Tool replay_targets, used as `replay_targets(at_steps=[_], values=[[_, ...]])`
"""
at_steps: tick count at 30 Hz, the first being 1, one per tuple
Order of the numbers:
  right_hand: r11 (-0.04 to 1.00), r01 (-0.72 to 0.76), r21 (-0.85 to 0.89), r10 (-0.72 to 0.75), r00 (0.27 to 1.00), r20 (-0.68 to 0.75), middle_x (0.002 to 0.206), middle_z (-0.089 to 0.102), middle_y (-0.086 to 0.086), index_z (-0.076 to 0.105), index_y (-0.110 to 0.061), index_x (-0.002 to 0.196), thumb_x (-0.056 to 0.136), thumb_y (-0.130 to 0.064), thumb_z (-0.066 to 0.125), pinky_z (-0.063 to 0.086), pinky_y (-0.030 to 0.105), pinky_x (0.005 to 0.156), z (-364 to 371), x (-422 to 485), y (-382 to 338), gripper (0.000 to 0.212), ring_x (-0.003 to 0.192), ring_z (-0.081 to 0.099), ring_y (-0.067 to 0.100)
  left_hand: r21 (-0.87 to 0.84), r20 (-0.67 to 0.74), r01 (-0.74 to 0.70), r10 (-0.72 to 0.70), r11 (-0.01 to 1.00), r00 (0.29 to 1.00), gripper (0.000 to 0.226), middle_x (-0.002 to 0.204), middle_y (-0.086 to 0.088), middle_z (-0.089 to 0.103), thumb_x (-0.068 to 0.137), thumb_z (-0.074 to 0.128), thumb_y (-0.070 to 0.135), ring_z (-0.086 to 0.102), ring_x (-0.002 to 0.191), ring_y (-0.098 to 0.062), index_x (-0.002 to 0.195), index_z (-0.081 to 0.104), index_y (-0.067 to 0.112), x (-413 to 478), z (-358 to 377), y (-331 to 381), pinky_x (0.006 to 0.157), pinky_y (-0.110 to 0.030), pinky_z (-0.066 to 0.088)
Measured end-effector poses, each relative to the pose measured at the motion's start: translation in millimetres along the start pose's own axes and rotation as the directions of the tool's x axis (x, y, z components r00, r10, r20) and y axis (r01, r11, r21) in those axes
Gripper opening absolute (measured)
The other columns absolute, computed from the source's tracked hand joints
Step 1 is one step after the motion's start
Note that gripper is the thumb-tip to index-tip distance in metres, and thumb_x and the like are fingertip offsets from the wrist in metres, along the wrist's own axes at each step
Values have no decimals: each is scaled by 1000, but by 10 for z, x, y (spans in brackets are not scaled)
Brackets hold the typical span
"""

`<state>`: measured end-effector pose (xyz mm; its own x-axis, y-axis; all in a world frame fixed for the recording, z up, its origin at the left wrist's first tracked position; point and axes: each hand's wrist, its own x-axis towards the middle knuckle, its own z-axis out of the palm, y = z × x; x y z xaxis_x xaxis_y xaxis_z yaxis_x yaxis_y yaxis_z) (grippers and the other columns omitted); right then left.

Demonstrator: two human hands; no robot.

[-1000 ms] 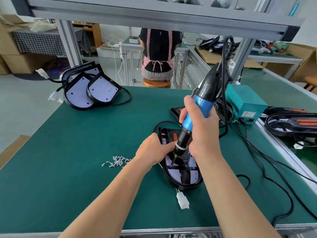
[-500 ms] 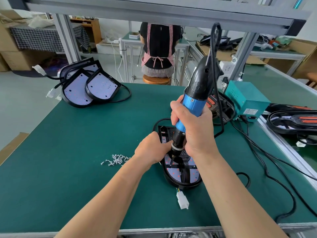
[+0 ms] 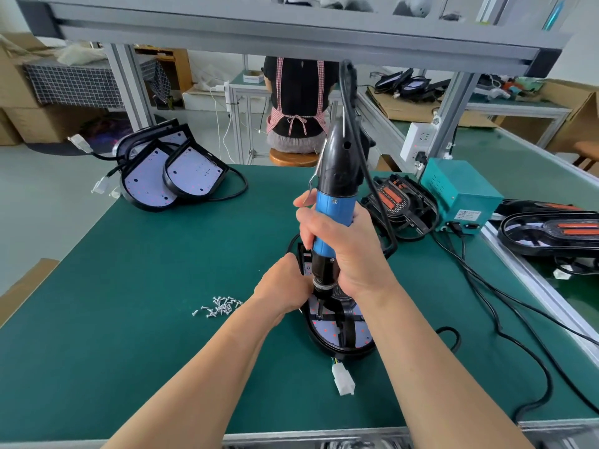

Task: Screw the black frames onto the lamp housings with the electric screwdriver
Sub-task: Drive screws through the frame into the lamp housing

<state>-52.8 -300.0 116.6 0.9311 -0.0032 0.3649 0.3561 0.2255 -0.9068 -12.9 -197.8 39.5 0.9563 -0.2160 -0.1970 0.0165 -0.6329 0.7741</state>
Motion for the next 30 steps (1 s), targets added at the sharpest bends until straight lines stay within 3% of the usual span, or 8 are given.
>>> replay_targets(at_steps=[5,9,12,14,17,23,26,30], values=[[989,76,126,-66,994,-87,58,50,5,70,-20,92,79,-18,70,44,22,60,-156,-59,-42,13,55,46,16,-154,17,20,-17,988,1000,35,84,-2,54,81,71,38,43,71,-18,85,48,12,10,-10,14,63,-33,38],[981,84,176,-61,989,-135,58,48,6,63,-12,92,83,-10,64,41,22,58,-247,-96,-59,10,54,44,15,-161,32,33,-28,986,999,67,91,-2,58,55,70,66,47,76,-17,91,51,13,-12,-26,32,66,-33,40],[965,130,227,-122,991,-47,57,50,0,61,-12,95,83,-20,64,40,24,59,-309,-35,-212,15,55,44,15,-161,39,35,-30,986,999,79,95,1,62,42,67,75,56,81,-16,93,53,16,-25,-33,37,66,-32,45],[955,152,255,-138,988,-72,58,52,-1,62,-12,96,83,-26,65,40,23,58,-355,34,-322,19,55,44,14,-172,45,53,-46,984,998,79,99,1,64,46,71,75,61,90,-17,97,55,17,-2,-30,15,76,-34,51],[934,121,337,-34,967,-253,60,50,-1,62,-14,94,81,-28,73,41,22,58,-476,63,-294,22,55,44,12,-179,59,68,-58,981,997,69,105,2,68,60,79,68,65,98,-19,104,58,19,19,-25,-25,92,-43,55],[744,157,649,277,812,-514,68,50,-8,62,-18,91,82,-41,70,33,19,54,-887,-168,232,26,55,45,6,-166,57,75,-67,983,996,90,110,2,69,42,71,77,67,103,-21,110,60,19,-41,-61,17,97,-44,53],[634,196,748,352,789,-504,68,49,-12,64,-19,87,87,-46,67,30,20,58,-1021,-256,470,26,54,47,4,-112,77,82,-73,990,994,86,107,2,70,51,67,81,67,100,-19,108,63,17,-44,-81,38,96,-41,53],[628,157,762,394,780,-486,67,51,-13,64,-19,89,90,-47,66,30,21,62,-1076,-251,587,28,55,48,4,-202,137,80,-52,976,989,57,74,1,69,91,49,67,62,61,-13,84,61,12,1,-191,47,76,-32,50]])
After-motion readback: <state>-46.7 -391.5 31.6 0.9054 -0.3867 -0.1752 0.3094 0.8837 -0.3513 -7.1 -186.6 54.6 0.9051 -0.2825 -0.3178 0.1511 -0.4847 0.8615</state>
